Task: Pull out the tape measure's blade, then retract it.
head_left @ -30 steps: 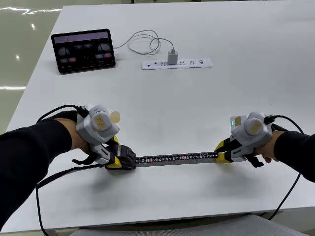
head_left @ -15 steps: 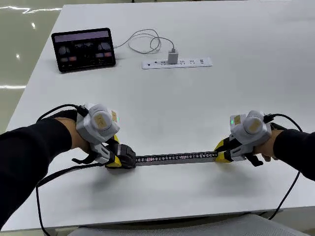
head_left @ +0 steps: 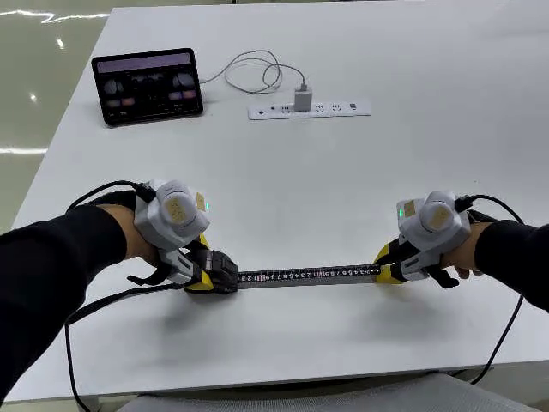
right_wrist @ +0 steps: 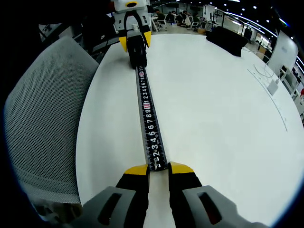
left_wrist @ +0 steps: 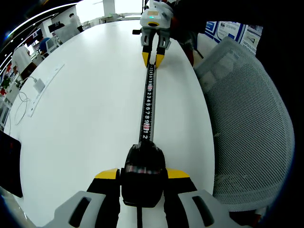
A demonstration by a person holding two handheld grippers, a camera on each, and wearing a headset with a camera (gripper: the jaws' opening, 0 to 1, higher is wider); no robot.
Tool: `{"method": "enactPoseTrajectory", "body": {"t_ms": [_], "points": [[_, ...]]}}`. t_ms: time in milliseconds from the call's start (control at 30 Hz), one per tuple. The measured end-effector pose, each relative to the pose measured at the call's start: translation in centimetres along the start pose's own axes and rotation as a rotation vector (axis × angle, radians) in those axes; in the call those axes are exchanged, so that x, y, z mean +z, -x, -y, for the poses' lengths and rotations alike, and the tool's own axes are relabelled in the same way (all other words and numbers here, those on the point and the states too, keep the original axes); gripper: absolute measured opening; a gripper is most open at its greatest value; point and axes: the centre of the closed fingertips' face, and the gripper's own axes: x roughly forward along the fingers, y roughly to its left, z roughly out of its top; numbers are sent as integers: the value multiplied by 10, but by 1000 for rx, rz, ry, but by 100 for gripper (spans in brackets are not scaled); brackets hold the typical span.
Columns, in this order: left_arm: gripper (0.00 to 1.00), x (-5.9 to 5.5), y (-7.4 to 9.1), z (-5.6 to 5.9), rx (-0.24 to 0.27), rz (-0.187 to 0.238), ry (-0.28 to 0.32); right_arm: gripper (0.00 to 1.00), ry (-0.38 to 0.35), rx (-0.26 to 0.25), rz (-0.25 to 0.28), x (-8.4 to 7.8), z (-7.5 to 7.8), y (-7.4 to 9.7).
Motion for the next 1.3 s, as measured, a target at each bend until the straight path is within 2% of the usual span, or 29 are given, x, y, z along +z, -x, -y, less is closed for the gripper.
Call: {"method": "enactPoseTrajectory", "body": {"t_ms": [167, 367, 567, 667, 733, 800, 900, 967, 1033, 1133, 1200, 1300], "points": [[31, -1, -1, -1, 29, 10, -28, 11, 28, -2, -13, -1, 1, -2], [32, 0, 0, -2, 32, 22, -15, 12, 15, -3, -19, -2, 1, -1], [32, 0, -1, -4, 36, 30, -26, 12, 18, -12, -22, -2, 2, -2], [32, -2, 0, -4, 43, 23, -3, 12, 26, -19, -18, 1, 1, -2], [34, -6, 1, -6, 51, 5, 44, 13, 16, -19, -5, 3, 2, -2], [35, -5, 1, -7, 55, 13, 34, 15, 9, -20, 4, 6, 2, -1], [44, -9, 2, -9, 63, 8, 52, 18, 11, -19, 0, 8, 2, 1], [49, -10, 3, -6, 45, 13, 64, 23, 15, -11, -10, 7, 1, 3], [56, -11, 3, -9, 54, 16, 81, 27, 31, 0, -34, 4, -1, 4], [65, -10, 5, -11, 70, 23, 98, 33, 26, 10, -43, 5, -4, 5], [68, -13, 5, -14, 88, 11, 104, 35, 15, 14, -42, 5, -5, 6], [70, -13, 5, -14, 90, 19, 109, 39, 4, 7, -48, 3, -3, 6]]}}
